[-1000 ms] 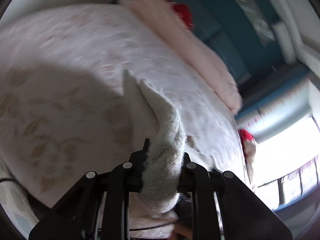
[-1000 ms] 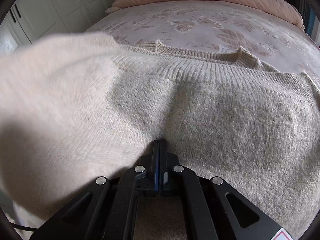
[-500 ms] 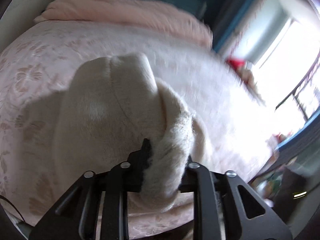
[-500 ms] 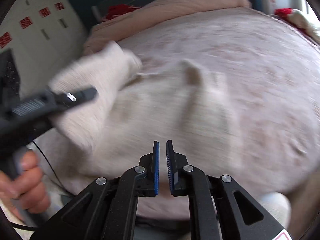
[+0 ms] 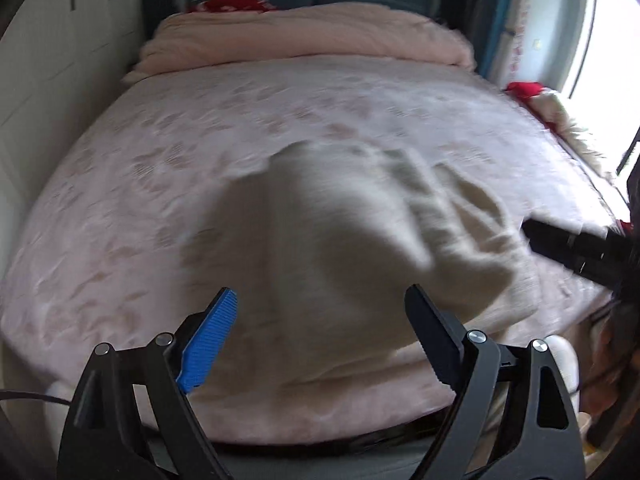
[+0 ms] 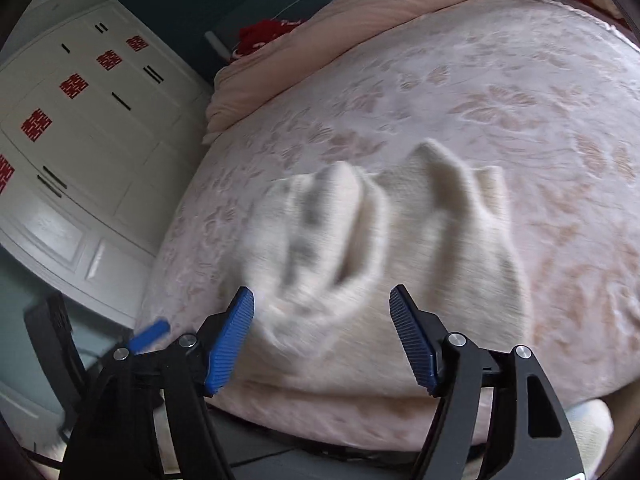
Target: Fold small clothes
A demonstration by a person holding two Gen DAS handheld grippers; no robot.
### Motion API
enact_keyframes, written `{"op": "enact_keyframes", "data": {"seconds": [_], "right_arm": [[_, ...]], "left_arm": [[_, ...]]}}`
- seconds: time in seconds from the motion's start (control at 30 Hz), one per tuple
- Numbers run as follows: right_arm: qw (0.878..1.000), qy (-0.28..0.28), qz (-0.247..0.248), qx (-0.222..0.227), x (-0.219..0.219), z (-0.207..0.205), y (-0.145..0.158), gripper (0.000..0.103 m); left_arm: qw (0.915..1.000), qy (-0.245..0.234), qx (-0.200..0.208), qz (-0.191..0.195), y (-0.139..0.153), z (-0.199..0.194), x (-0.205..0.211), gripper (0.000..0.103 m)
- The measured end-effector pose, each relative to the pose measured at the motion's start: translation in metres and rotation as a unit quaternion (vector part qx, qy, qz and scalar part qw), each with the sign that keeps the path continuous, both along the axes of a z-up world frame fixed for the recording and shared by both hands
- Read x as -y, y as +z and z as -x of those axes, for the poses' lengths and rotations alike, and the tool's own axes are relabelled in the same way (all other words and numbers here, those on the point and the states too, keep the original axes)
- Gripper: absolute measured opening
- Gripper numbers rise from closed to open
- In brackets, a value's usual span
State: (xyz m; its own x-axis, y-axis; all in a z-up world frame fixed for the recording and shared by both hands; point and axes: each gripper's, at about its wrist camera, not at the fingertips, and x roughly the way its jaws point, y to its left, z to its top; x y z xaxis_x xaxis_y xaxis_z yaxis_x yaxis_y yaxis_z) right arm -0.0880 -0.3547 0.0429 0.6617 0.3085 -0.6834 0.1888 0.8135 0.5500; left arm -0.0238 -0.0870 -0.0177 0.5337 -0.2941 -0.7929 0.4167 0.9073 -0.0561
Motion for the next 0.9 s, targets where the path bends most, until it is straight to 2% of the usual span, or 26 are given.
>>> {"op": "enact_keyframes", "data": {"seconds": [0.03, 0.2, 0.33, 0.43, 0.57, 0.6, 0.67, 0.7, 0.77, 0.87, 0.9], "right_arm": [[1.000, 0.006, 0.009, -0.003, -0.005, -0.007, 0.000, 0.076], [0.996, 0.034, 0.073, -0.042, -0.034, -0.023, -0.016, 0.076], [0.996, 0.025, 0.056, -0.069, -0.033, -0.020, -0.033, 0.076], [0.997, 0.009, 0.051, -0.056, -0.033, -0.015, -0.028, 0.076], [0.995, 0.034, 0.059, -0.073, -0.045, -0.027, -0.032, 0.076], [0.994, 0.040, 0.056, -0.079, -0.046, -0.032, -0.038, 0.073], [0.995, 0.039, 0.032, -0.082, -0.045, -0.035, -0.048, 0.042], [0.996, 0.039, 0.000, -0.082, -0.043, -0.036, -0.052, 0.028], [0.997, 0.032, -0.026, -0.062, -0.038, -0.033, -0.044, 0.024], [0.991, 0.038, -0.117, 0.046, -0.015, -0.012, -0.001, 0.021], [0.990, 0.030, -0.115, 0.075, -0.004, 0.000, 0.015, 0.021]], "left_arm": [[1.0000, 0.007, -0.004, -0.003, 0.001, 0.003, -0.005, 0.084], [0.9988, 0.028, -0.028, -0.028, -0.010, 0.000, -0.019, 0.084], [0.9985, 0.023, -0.037, -0.033, -0.015, 0.000, -0.016, 0.084], [0.9978, 0.016, -0.049, -0.042, -0.019, 0.002, -0.013, 0.084], [0.9971, 0.011, -0.057, -0.049, -0.024, 0.006, -0.010, 0.084], [0.9971, 0.012, -0.057, -0.049, -0.025, 0.006, -0.010, 0.084], [0.9971, 0.013, -0.058, -0.049, -0.024, 0.007, -0.009, 0.084], [0.9970, 0.014, -0.058, -0.050, -0.024, 0.008, -0.009, 0.084], [0.9969, 0.016, -0.058, -0.051, -0.023, 0.009, -0.010, 0.084], [0.9971, 0.017, -0.056, -0.048, -0.019, 0.009, -0.013, 0.084], [0.9972, 0.018, -0.056, -0.046, -0.019, 0.009, -0.014, 0.084]]}}
